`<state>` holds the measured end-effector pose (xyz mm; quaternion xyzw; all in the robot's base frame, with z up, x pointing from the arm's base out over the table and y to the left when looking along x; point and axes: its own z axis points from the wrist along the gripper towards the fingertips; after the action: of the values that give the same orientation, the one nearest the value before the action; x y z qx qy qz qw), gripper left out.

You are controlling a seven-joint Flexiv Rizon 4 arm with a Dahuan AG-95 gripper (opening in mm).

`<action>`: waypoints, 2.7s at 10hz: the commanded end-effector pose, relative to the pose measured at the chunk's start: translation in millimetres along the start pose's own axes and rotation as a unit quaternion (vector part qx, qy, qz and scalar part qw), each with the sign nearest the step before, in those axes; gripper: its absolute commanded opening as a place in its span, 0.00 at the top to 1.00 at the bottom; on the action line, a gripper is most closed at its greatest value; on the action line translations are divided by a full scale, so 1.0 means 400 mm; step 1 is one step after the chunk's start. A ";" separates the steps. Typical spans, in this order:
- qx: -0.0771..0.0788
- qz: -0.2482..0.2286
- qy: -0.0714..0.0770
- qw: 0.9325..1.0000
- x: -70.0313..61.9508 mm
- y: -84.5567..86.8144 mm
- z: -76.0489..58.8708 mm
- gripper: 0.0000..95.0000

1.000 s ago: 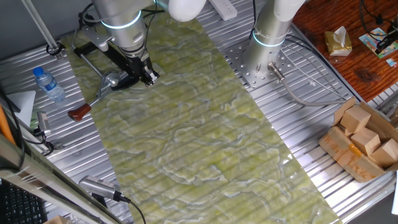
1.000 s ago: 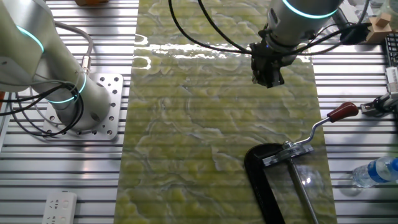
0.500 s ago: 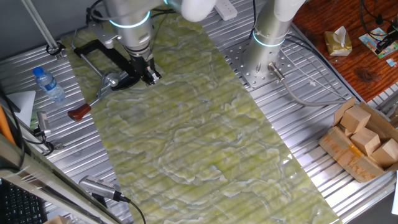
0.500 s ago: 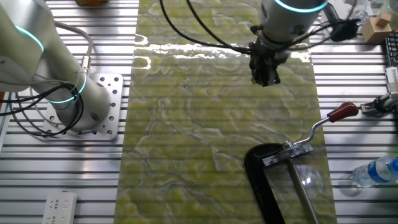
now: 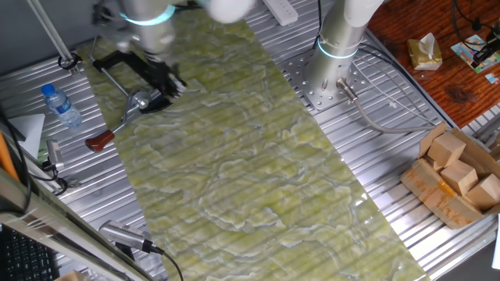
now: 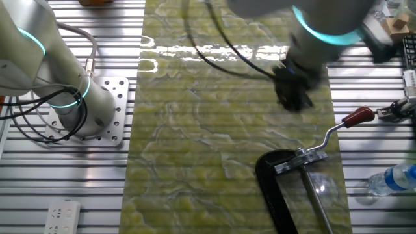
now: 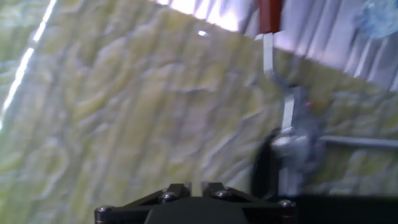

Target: Pull up the lever

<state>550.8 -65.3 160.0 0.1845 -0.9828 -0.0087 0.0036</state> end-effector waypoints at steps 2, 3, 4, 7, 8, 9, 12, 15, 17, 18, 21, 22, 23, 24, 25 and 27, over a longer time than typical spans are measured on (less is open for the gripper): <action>-0.004 0.005 -0.001 1.000 -0.087 -0.079 0.047 0.80; -0.003 0.004 -0.001 1.000 -0.109 -0.080 0.059 0.80; -0.001 0.001 -0.003 1.000 -0.127 -0.083 0.078 0.80; 0.013 -0.032 -0.008 0.999 -0.155 -0.105 0.118 0.80; 0.014 -0.033 -0.007 0.999 -0.159 -0.111 0.123 0.80; 0.016 -0.034 -0.008 0.999 -0.156 -0.116 0.129 0.80; 0.005 -0.028 0.005 1.000 -0.158 -0.112 0.115 0.80; 0.009 -0.003 0.003 1.000 -0.158 -0.112 0.115 1.00; 0.017 0.013 0.008 1.000 -0.158 -0.112 0.115 1.00; 0.022 0.011 0.009 1.000 -0.158 -0.112 0.115 1.00; 0.033 -0.034 -0.011 0.999 -0.158 -0.112 0.115 1.00; 0.032 -0.060 -0.024 0.997 -0.164 -0.127 0.116 0.80; 0.030 -0.071 -0.030 0.997 -0.177 -0.153 0.114 0.80; 0.031 -0.076 -0.034 0.996 -0.187 -0.165 0.113 0.80; 0.027 -0.078 -0.040 0.996 -0.201 -0.173 0.112 0.60; 0.027 -0.077 -0.046 0.996 -0.228 -0.174 0.120 0.60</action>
<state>658.6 -96.7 110.8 0.2619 -0.9639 0.0078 -0.0463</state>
